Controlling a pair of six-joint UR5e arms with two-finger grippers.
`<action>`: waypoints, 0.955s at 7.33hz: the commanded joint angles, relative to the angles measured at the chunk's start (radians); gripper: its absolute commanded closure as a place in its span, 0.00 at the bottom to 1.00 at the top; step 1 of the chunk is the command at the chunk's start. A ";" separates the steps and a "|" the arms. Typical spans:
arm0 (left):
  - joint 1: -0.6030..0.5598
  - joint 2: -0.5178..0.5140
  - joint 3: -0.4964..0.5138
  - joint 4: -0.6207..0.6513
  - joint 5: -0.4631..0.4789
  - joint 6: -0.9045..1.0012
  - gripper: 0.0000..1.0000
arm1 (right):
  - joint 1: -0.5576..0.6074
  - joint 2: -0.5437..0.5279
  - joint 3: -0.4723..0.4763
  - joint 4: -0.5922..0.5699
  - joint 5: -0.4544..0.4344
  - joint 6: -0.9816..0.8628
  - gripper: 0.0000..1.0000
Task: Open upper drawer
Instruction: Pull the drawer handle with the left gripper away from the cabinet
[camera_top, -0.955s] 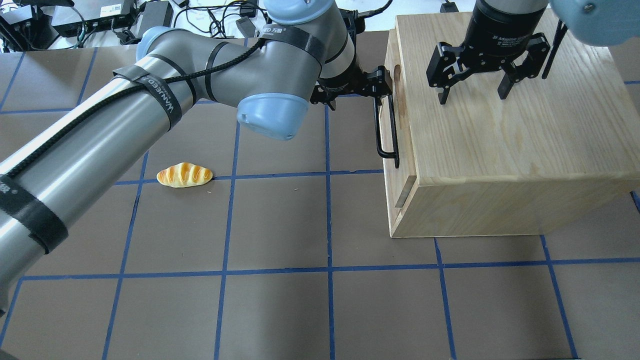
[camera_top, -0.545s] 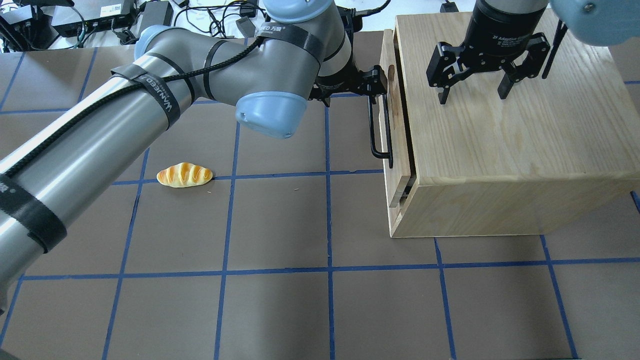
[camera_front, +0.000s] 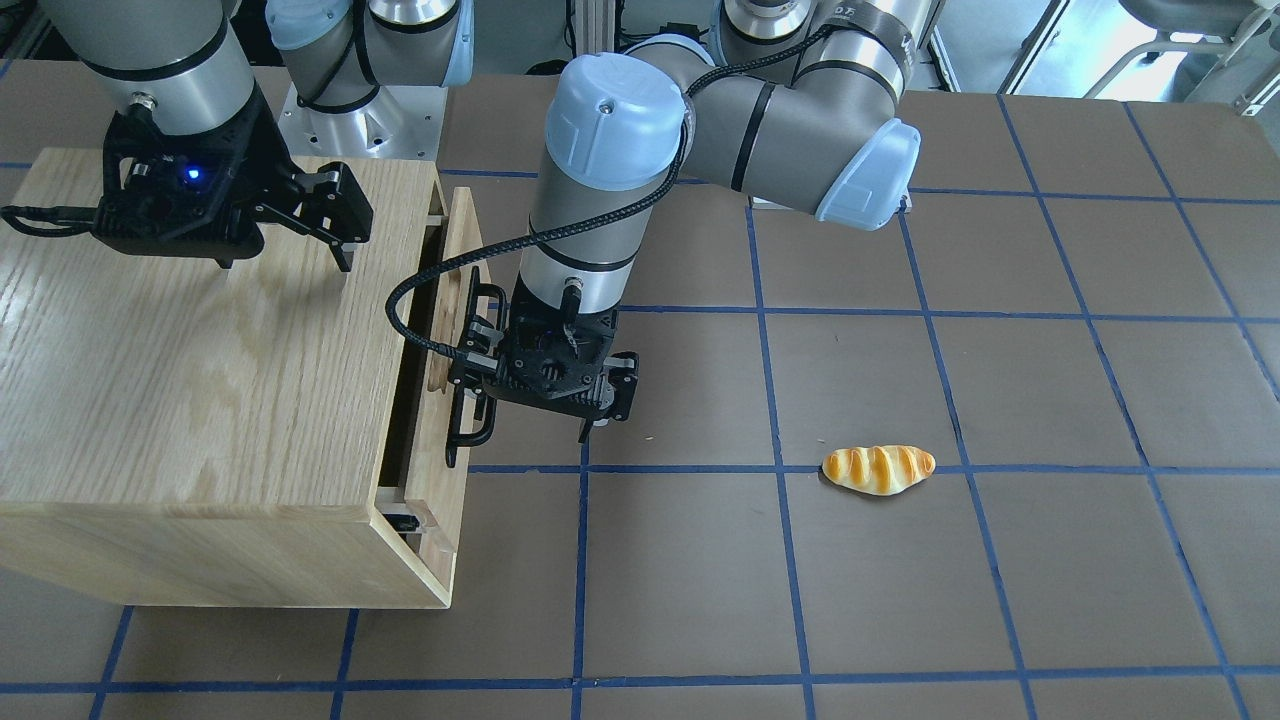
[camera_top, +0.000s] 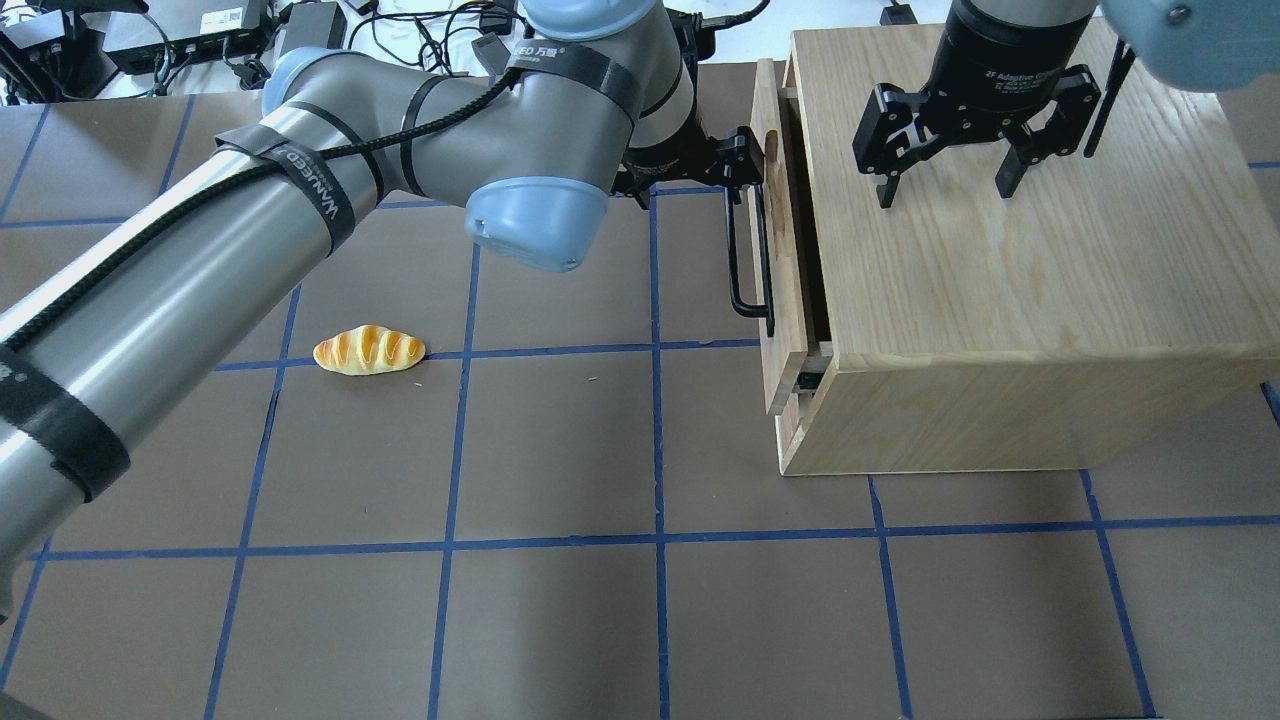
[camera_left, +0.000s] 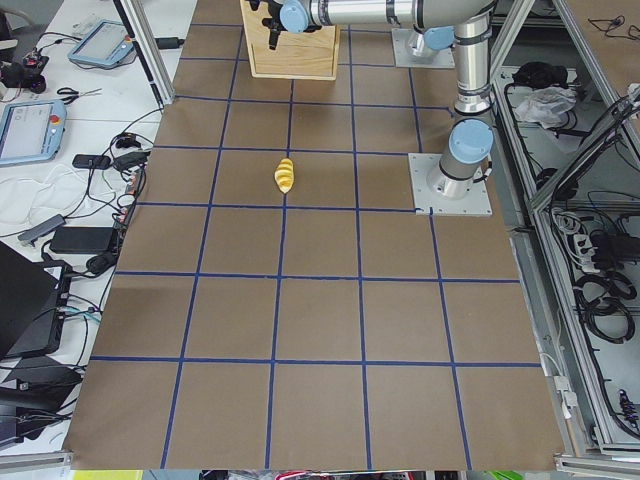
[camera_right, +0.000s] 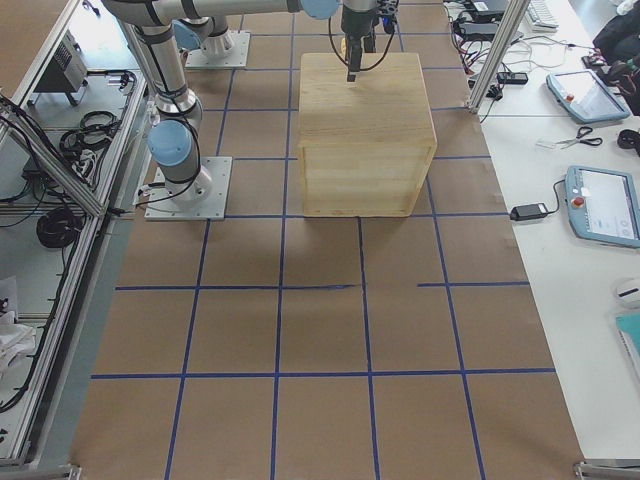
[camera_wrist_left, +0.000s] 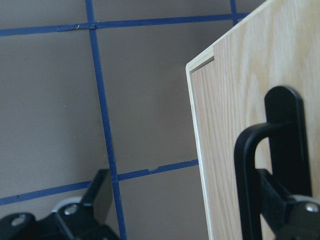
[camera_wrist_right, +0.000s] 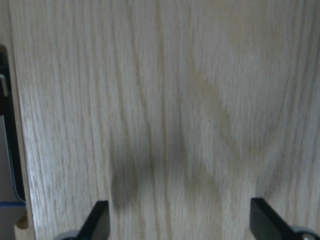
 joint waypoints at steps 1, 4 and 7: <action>0.004 0.004 0.002 -0.004 0.025 0.002 0.00 | -0.002 0.000 0.000 0.000 0.000 0.000 0.00; 0.031 0.014 0.000 -0.032 0.025 0.022 0.00 | -0.002 0.000 0.000 0.000 0.000 0.000 0.00; 0.050 0.023 0.000 -0.092 0.023 0.025 0.00 | 0.000 0.000 0.000 0.000 0.000 0.000 0.00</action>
